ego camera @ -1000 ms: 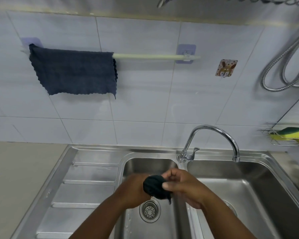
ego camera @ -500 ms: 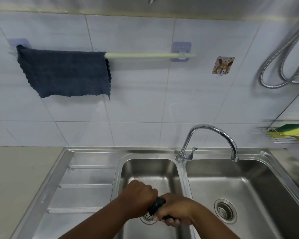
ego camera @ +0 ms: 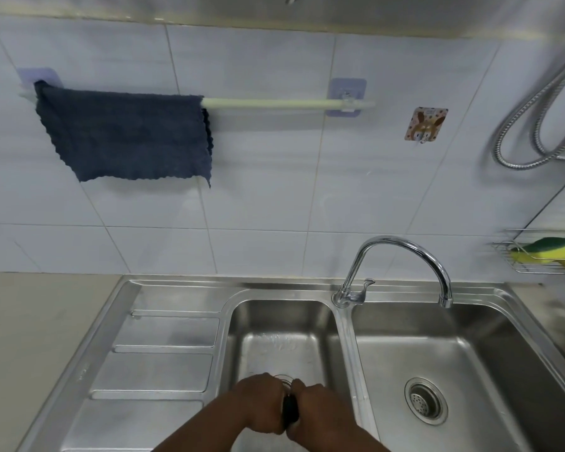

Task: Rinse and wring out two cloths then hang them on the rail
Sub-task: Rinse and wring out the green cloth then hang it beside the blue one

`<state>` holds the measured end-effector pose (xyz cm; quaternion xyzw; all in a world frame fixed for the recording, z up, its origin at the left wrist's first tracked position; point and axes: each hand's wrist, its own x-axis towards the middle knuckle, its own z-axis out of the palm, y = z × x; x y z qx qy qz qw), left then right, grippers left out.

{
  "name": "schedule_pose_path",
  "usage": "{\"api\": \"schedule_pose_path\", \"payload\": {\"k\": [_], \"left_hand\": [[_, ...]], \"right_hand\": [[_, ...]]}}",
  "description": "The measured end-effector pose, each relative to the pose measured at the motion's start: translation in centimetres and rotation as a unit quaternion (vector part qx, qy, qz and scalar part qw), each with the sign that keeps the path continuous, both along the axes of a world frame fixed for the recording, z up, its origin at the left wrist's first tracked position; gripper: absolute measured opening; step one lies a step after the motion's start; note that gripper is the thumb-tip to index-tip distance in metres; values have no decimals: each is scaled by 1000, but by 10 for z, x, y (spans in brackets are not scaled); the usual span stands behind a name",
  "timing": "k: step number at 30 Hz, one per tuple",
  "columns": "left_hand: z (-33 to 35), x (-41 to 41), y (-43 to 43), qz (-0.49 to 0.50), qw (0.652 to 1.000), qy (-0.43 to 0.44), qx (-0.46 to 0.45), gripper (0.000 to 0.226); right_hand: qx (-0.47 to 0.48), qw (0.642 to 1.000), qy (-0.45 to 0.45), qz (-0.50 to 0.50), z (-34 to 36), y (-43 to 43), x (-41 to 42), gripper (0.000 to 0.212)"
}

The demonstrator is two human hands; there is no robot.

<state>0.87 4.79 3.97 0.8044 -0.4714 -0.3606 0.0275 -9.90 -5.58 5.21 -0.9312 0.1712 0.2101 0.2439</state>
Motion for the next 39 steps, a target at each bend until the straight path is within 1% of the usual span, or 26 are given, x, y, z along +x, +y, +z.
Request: {"api": "schedule_pose_path", "payload": {"k": [1, 3, 4, 5, 7, 9, 11, 12, 14, 15, 16, 17, 20, 22, 23, 24, 26, 27, 28, 29, 31, 33, 36, 37, 39], "left_hand": [[-5, -1, 2, -3, 999, -32, -20, 23], [-15, -4, 7, 3, 992, -89, -93, 26], [-17, -7, 10, 1, 983, -120, -141, 31], [-19, -8, 13, -11, 969, -152, -195, 40], [-22, -11, 18, -59, 933, -201, -293, 54], [-24, -13, 21, -107, 896, -233, -363, 51], [-24, -12, 22, -126, 876, -254, -391, 41], [-22, -11, 22, -125, 872, -264, -392, 36], [-17, -8, 21, -124, 876, -282, -372, 24], [-13, -7, 21, -126, 883, -283, -353, 17], [-11, -5, 20, -129, 891, -284, -330, 10], [-11, -4, 19, -133, 902, -278, -301, 9], [-13, -4, 12, -149, 935, -260, -192, 10], [-8, -8, 6, -155, 950, -240, -127, 8], [-5, -11, 3, -151, 958, -220, -106, 10], [-4, -13, 1, -140, 964, -205, -99, 14], [-8, -15, -4, -106, 972, -185, -101, 18], [-10, -16, -5, -86, 977, -170, -90, 19], [-11, -18, -5, -65, 982, -153, -88, 20], [-13, -20, -5, -40, 988, -125, -82, 23], [-17, -20, -6, -1, 995, -64, -74, 27], [-20, -20, -8, 17, 998, -17, -63, 26], [-23, -18, -11, 40, 998, 37, -38, 32], [-24, -18, -12, 46, 997, 45, -30, 34], [-24, -18, -13, 46, 998, 43, -25, 27]], "right_hand": [[55, 998, 19, -29, 4, -2, 1, 28], [176, 978, 77, -85, 11, -10, 4, 27], [221, 963, 105, -117, 15, -14, 4, 22], [260, 945, 127, -151, 20, -18, 4, 16], [352, 899, 148, -214, 24, -24, 1, 16], [437, 851, 145, -254, 26, -27, -1, 13], [501, 812, 151, -258, 25, -26, -2, 11], [521, 802, 156, -248, 26, -23, -2, 9], [534, 799, 159, -227, 26, -19, -2, 5], [526, 806, 163, -219, 27, -19, -2, 7], [504, 821, 169, -207, 29, -19, -2, 10], [474, 840, 177, -194, 32, -19, 1, 13], [357, 896, 203, -169, 35, -16, 8, 19], [263, 934, 201, -136, 33, -10, 14, 26], [211, 949, 200, -118, 30, -8, 16, 28], [184, 960, 180, -108, 26, -7, 17, 28], [162, 970, 151, -105, 14, -5, 17, 15], [142, 974, 141, -108, 9, -4, 18, 20], [122, 978, 132, -109, 2, -4, 14, 32], [107, 982, 120, -99, -3, -3, 14, 39], [60, 991, 104, -60, -11, -3, 9, 54], [-3, 997, 82, -13, -15, -1, 5, 67], [-104, 993, 26, 58, -23, -1, 0, 66], [-124, 989, 11, 77, -27, -2, -1, 66], [-129, 987, -17, 90, -31, -4, -2, 62]]}}
